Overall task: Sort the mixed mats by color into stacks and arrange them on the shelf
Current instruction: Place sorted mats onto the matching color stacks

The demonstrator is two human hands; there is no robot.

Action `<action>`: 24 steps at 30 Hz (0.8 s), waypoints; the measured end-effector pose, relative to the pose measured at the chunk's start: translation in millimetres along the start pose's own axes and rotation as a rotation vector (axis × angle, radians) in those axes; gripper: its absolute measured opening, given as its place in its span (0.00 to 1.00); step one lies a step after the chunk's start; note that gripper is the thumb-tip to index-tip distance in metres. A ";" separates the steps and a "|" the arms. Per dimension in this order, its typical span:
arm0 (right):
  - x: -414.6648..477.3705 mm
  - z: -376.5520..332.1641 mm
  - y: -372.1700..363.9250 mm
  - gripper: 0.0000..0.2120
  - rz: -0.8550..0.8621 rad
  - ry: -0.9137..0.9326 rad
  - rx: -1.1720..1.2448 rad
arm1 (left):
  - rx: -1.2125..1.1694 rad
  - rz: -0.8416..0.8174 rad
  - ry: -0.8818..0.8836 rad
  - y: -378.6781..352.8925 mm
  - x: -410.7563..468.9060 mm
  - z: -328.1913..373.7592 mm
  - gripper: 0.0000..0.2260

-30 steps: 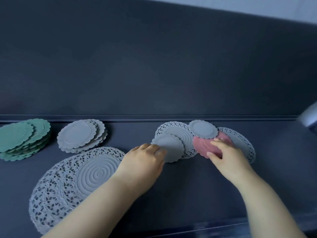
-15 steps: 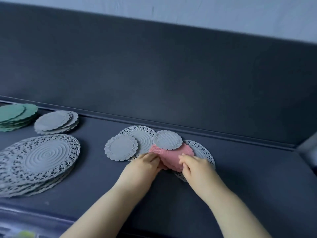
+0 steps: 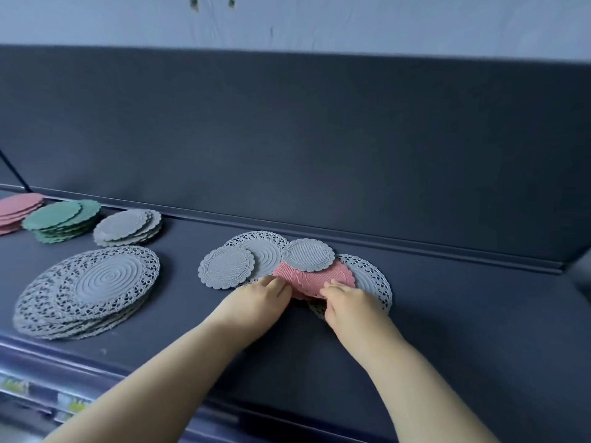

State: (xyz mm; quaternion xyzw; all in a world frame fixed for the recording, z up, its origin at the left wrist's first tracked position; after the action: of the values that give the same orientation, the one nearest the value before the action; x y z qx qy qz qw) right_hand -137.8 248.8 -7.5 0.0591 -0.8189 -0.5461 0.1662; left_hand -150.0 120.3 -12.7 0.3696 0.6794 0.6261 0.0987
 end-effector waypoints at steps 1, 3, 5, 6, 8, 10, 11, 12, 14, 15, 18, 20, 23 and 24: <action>-1.4 -0.4 2.3 0.10 0.016 -0.013 -0.011 | -0.009 0.007 0.001 2.9 -0.5 0.6 0.16; -4.0 -1.0 7.7 0.12 0.024 -0.037 -0.068 | -0.036 0.051 -0.007 10.9 -3.5 -0.3 0.13; -5.4 -1.1 10.6 0.13 0.002 -0.053 -0.106 | -0.048 0.067 0.014 19.3 -7.4 -6.8 0.10; -5.9 -1.3 11.8 0.14 0.009 -0.056 -0.112 | -0.053 0.050 0.045 20.0 -10.0 -14.2 0.12; -7.1 0.1 12.0 0.15 0.028 -0.066 -0.103 | -0.019 -0.030 0.193 15.5 -14.8 -36.0 0.21; -7.9 0.7 9.9 0.14 0.028 -0.069 -0.092 | 0.036 -0.097 0.368 7.7 -22.3 -57.9 0.21; -7.5 0.7 9.7 0.14 0.032 -0.071 -0.091 | 0.008 -0.140 0.431 4.4 -25.2 -64.0 0.16; -7.3 0.7 10.2 0.13 0.032 -0.082 -0.094 | -0.038 -0.176 0.483 2.6 -27.3 -67.7 0.10; -6.8 0.5 11.8 0.11 0.028 -0.095 -0.106 | -0.040 -0.208 0.470 0.7 -28.3 -67.0 0.09; -6.4 0.1 12.9 0.09 0.029 -0.094 -0.111 | -0.026 -0.230 0.446 0.9 -27.7 -65.2 0.12; -7.2 -2.0 18.3 0.03 0.053 -0.104 -0.018 | -0.011 -0.305 0.436 0.9 -26.4 -66.5 0.17; -7.9 -2.2 20.3 0.05 0.075 -0.155 0.131 | 0.005 -0.312 0.432 3.4 -29.5 -69.5 0.15; -6.8 -1.7 23.4 0.07 0.089 -0.254 0.281 | 0.020 -0.162 0.342 13.0 -33.6 -67.4 0.17; -6.9 -1.5 24.3 0.07 0.087 -0.281 0.307 | 0.016 -0.136 0.311 16.5 -35.6 -66.7 0.21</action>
State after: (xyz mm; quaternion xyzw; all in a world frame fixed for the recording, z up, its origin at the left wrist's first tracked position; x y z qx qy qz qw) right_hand -128.8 259.0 13.8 -0.0287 -0.9093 -0.4103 0.0627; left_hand -158.4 45.2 3.9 0.2222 0.7148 0.6623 0.0316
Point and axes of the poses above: each hand's wrist, its own x-axis towards the middle knuckle, its own y-axis out of the back of the hand, z = x × y, the point moved 7 cm from there along x, towards the middle knuckle, and after that the axes turned 5 degrees about y, right-handed, at the moved point
